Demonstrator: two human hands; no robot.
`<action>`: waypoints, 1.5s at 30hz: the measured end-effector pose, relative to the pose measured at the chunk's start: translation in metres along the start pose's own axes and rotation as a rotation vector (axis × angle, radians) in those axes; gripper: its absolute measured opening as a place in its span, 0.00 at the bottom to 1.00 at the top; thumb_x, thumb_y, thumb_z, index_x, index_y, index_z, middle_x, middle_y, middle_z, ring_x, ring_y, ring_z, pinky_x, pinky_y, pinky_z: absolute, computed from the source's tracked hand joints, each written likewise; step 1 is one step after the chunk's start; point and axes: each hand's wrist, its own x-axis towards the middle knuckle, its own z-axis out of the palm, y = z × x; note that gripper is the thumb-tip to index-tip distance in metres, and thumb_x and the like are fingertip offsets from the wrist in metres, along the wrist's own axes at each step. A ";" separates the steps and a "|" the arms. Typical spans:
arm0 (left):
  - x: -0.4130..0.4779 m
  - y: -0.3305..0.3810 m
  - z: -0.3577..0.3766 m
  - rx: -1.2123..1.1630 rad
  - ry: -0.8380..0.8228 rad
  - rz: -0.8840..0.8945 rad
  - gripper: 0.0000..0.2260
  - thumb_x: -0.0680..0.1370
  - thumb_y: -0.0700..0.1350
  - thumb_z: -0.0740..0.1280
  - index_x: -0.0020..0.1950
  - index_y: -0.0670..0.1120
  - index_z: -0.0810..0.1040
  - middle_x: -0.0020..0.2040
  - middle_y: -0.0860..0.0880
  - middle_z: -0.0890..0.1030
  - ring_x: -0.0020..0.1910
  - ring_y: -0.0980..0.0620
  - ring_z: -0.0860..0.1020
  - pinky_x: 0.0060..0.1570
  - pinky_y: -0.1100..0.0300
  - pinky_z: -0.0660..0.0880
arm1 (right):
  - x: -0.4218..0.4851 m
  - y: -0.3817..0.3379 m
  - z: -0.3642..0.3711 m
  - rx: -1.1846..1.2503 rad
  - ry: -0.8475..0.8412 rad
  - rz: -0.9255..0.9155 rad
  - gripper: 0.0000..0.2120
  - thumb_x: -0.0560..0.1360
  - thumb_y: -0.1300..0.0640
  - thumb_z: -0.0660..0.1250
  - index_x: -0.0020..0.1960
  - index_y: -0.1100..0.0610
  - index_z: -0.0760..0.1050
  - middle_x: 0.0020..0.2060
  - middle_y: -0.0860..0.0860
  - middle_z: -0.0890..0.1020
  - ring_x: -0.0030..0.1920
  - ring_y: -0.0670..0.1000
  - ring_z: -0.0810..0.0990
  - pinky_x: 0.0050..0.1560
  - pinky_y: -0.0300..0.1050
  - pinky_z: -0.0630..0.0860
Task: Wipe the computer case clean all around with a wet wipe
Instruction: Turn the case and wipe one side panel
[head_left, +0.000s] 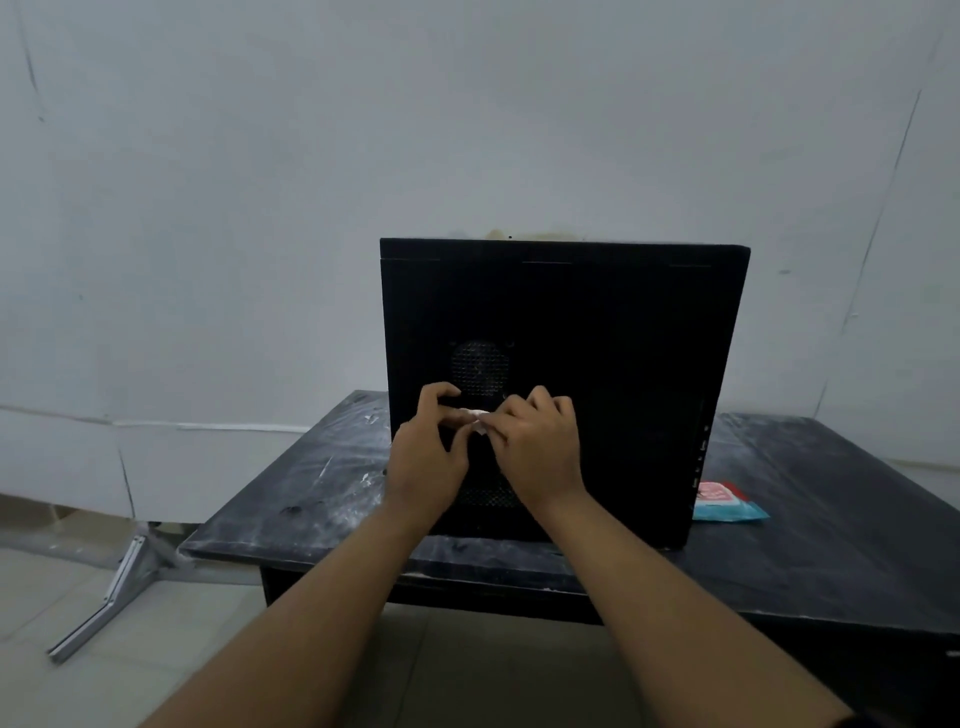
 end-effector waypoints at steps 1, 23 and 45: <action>0.001 -0.003 -0.003 0.028 0.002 0.036 0.21 0.80 0.39 0.73 0.68 0.54 0.70 0.51 0.60 0.85 0.53 0.61 0.82 0.57 0.57 0.79 | -0.001 0.004 0.000 -0.008 0.032 -0.004 0.08 0.82 0.50 0.71 0.48 0.47 0.88 0.40 0.45 0.83 0.42 0.52 0.74 0.45 0.50 0.68; 0.136 0.045 -0.019 0.729 0.029 0.396 0.52 0.78 0.77 0.57 0.87 0.44 0.44 0.87 0.41 0.47 0.86 0.36 0.41 0.79 0.26 0.42 | 0.014 0.037 -0.005 -0.045 0.393 0.218 0.07 0.84 0.51 0.72 0.52 0.50 0.88 0.44 0.46 0.84 0.44 0.55 0.78 0.48 0.52 0.69; 0.089 0.024 -0.009 0.718 -0.052 0.355 0.44 0.83 0.65 0.62 0.88 0.51 0.40 0.87 0.44 0.36 0.85 0.39 0.36 0.80 0.28 0.47 | 0.000 0.059 -0.028 -0.037 0.234 0.183 0.07 0.82 0.51 0.73 0.48 0.50 0.87 0.42 0.47 0.84 0.44 0.55 0.77 0.45 0.52 0.68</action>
